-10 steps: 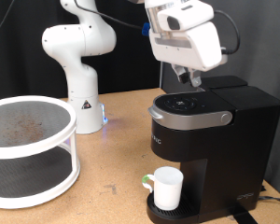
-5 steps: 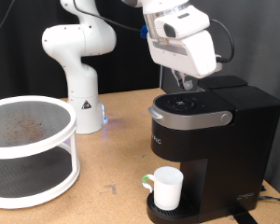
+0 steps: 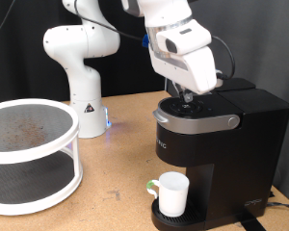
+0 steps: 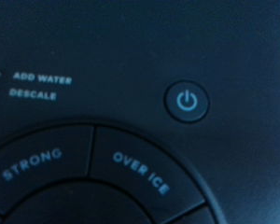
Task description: Make a cup of coffee with the keurig machine
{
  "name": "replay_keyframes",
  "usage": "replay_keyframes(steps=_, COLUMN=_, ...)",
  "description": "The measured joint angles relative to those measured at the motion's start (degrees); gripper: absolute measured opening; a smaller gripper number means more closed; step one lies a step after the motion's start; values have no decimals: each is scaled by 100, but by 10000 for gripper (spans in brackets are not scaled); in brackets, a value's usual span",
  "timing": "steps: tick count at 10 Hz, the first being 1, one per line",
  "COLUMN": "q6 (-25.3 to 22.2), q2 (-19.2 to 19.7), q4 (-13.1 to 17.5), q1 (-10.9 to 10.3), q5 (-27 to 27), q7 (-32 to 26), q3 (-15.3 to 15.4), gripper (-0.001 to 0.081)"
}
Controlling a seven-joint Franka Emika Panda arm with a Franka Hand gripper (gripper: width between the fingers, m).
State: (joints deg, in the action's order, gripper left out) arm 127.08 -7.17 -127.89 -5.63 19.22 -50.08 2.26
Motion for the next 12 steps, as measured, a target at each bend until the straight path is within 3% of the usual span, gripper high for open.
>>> replay_keyframes(steps=6, q6=-87, q2=168, q4=32, q1=30, q5=47, q7=40, q3=-23, gripper=3)
replay_keyframes(steps=12, q6=-1112, q2=599, q4=659, q1=98, q5=253, q7=269, q3=-150, gripper=3)
